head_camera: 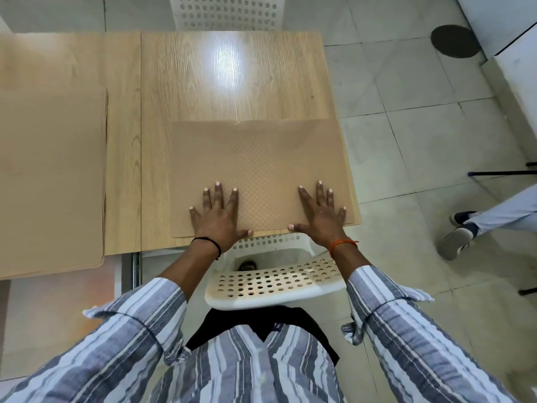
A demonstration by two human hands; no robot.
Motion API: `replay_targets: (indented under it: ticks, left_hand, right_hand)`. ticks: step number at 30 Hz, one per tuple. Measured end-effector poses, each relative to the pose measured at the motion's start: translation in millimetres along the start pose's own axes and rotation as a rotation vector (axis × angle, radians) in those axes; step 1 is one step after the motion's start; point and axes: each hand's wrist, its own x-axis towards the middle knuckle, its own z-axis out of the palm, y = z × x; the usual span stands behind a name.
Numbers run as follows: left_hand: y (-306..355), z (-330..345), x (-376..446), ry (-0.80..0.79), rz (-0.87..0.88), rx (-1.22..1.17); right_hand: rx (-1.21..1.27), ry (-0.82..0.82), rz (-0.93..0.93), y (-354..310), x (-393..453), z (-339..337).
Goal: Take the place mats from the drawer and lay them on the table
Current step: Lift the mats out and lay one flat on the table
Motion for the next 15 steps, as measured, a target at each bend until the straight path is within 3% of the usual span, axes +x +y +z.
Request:
replay_targets:
  ticks: [15]
  left_hand:
    - [5.1, 1.3, -4.9, -0.044, -0.024, 0.012]
  right_hand:
    - [0.005, -0.004, -0.024, 8.3, 1.4, 2.4]
